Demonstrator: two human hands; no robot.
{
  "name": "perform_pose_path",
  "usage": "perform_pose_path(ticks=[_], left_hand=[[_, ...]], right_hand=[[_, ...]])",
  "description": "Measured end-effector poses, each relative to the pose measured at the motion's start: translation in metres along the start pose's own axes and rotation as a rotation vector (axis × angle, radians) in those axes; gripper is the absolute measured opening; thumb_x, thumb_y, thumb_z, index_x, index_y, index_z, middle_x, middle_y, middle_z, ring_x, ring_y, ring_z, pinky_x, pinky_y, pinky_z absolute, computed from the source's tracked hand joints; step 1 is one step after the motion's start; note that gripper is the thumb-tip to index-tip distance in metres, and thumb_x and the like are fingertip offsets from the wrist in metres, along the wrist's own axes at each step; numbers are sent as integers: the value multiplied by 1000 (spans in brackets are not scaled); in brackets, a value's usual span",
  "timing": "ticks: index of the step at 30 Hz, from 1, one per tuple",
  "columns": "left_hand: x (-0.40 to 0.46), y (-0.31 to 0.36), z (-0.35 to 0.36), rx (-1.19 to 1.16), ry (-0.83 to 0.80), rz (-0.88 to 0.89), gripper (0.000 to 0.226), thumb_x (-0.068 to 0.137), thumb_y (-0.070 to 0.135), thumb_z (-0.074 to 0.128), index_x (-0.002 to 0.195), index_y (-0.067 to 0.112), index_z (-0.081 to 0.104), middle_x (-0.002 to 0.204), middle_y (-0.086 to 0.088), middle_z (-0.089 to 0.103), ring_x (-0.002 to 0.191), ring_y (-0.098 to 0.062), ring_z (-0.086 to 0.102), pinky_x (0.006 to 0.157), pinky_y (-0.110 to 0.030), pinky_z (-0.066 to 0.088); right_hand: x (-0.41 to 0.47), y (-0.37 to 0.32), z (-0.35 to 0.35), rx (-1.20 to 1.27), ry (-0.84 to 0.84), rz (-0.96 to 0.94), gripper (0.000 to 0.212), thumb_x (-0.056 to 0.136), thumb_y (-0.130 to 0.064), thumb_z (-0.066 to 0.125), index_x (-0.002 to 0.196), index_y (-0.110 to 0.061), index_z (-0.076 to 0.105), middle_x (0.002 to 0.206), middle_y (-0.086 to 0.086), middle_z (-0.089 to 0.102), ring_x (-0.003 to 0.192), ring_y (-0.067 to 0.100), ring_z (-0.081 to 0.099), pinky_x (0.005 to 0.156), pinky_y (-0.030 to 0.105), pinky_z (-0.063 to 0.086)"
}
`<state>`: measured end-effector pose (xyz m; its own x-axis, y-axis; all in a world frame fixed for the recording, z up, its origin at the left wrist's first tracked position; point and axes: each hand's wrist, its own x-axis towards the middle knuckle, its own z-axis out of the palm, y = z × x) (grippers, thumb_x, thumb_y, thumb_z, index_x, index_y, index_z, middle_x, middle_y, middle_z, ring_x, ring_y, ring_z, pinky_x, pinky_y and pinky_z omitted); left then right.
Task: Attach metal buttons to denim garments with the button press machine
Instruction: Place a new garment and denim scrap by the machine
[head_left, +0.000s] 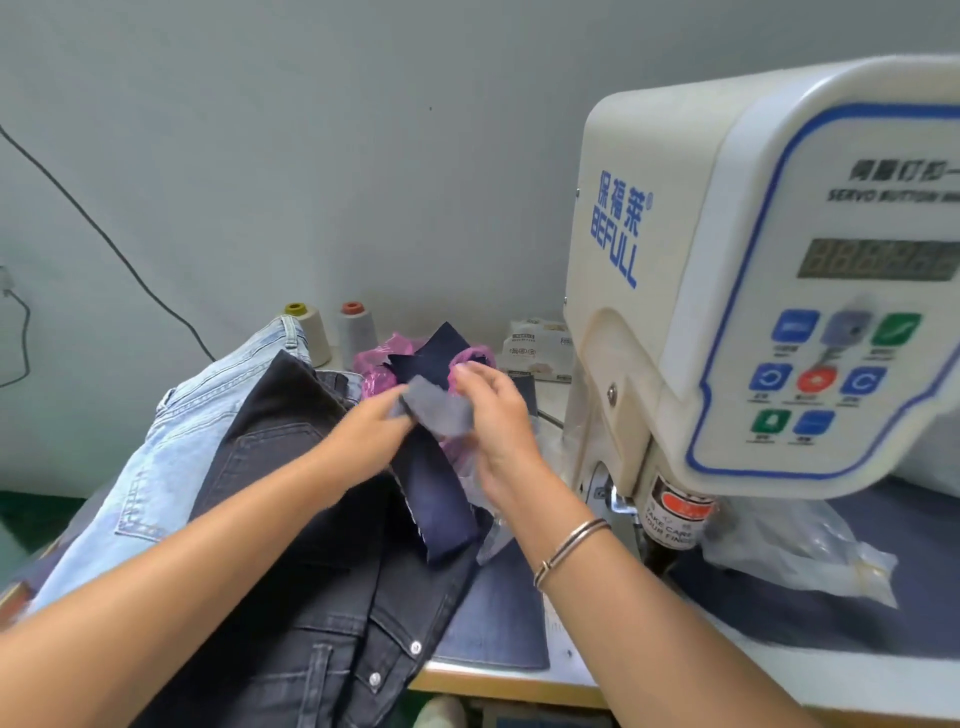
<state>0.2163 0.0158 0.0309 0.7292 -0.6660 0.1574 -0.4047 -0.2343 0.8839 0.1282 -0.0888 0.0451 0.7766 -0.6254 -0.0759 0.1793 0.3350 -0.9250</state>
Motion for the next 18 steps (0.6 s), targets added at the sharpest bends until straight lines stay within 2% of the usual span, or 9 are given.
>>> perform_pose_path(ticks=[2,4,6,8,9,11,14,16,18], left_hand=[[9,-3,-7,-57,161,-202,22,95,7,45,102,22,60,107,-7,66,101,-23,61,79,-34,49],[15,-4,-14,172,99,-322,17,95,11,44,107,11,56,108,-15,62,100,-32,60,68,-34,50],[16,-3,-10,533,-5,-294,15,95,16,43,95,6,55,109,-20,62,99,-35,58,71,-34,48],[13,-4,6,800,-88,-203,18,96,19,41,84,9,51,110,-22,63,100,-35,58,79,-35,45],[10,-9,17,848,-102,-177,17,95,20,40,85,10,49,112,-22,63,101,-36,58,83,-36,45],[5,-21,36,853,-82,-157,13,94,17,40,100,8,47,116,-25,60,105,-39,57,83,-39,44],[1,-40,51,900,-15,-111,13,93,8,39,106,8,36,109,-24,62,99,-42,60,70,-39,38],[6,-46,52,957,26,-84,22,91,2,38,112,7,35,108,-20,63,97,-39,61,67,-39,37],[11,-49,53,1007,36,-68,29,91,1,38,120,8,35,115,-15,60,103,-36,60,68,-40,39]], right_hand=[[-2,0,-16,-235,89,-89,15,97,-28,48,105,-19,56,104,2,59,91,15,57,77,28,47],[-5,2,-33,-681,136,-169,17,96,-23,41,103,-17,55,106,4,59,100,22,57,78,32,46],[-6,7,-41,-1287,52,-144,25,93,-12,41,111,-9,58,113,13,61,108,31,56,83,35,45],[-9,18,-45,-1685,-42,-150,27,90,-6,44,112,-5,60,114,17,63,111,34,56,82,35,45],[-9,23,-47,-1789,-65,-176,27,89,-4,46,110,-4,61,113,16,64,111,34,56,82,35,45],[-6,32,-53,-1901,-63,-225,26,88,-4,48,110,-8,62,115,12,64,113,32,56,89,36,43],[2,43,-58,-1969,-58,-283,27,88,-7,48,108,-17,64,113,5,66,111,26,58,95,37,35],[6,48,-59,-1955,-54,-326,28,88,-6,48,106,-20,64,108,3,68,106,24,61,90,36,33],[7,52,-58,-1933,-51,-393,27,87,-4,49,107,-19,61,103,3,69,100,23,63,80,34,29]])
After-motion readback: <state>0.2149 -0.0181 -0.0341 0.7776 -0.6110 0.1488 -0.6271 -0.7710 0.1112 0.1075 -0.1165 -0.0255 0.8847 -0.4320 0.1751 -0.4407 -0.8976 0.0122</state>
